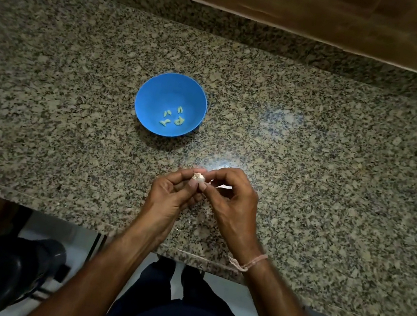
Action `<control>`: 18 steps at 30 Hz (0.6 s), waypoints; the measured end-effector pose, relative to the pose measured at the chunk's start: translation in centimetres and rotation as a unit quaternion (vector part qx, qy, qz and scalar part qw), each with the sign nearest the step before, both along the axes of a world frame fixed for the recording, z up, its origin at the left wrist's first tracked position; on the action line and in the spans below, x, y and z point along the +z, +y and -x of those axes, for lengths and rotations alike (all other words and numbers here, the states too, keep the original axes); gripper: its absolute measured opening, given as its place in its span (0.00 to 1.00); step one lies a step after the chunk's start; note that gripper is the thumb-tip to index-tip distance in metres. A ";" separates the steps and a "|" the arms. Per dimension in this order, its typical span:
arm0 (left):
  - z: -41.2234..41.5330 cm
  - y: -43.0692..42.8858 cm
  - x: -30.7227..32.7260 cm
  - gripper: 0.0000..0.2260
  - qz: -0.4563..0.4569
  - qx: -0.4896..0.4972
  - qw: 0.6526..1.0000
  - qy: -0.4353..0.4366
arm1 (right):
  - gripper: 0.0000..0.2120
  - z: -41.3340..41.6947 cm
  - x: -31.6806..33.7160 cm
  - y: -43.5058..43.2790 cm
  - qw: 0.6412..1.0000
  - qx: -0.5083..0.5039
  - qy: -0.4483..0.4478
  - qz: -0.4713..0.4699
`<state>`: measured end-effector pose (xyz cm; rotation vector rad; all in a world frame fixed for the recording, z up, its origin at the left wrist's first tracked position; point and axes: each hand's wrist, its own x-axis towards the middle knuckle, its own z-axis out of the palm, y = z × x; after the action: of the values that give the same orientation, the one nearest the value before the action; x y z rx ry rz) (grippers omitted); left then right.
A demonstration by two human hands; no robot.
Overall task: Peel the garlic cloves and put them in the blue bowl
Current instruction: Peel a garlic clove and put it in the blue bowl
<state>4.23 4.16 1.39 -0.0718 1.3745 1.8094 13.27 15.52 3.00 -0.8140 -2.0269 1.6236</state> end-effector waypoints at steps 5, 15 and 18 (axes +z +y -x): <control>-1.1 0.4 0.7 0.11 0.001 -0.001 1.000 0.025 | 0.05 -0.4 0.1 0.0 1.000 -0.005 -0.011 -0.005; -2.3 0.2 0.1 0.09 0.024 0.027 0.998 0.052 | 0.05 -1.2 0.0 -0.2 0.995 0.010 -0.036 0.091; -2.2 0.1 0.1 0.13 0.040 0.022 0.998 0.053 | 0.06 -1.3 -0.1 -0.5 0.995 0.002 -0.041 0.092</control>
<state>6.39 4.27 1.54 -0.0486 1.5316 1.8165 14.53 15.00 2.93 -0.9562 -1.9539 1.8282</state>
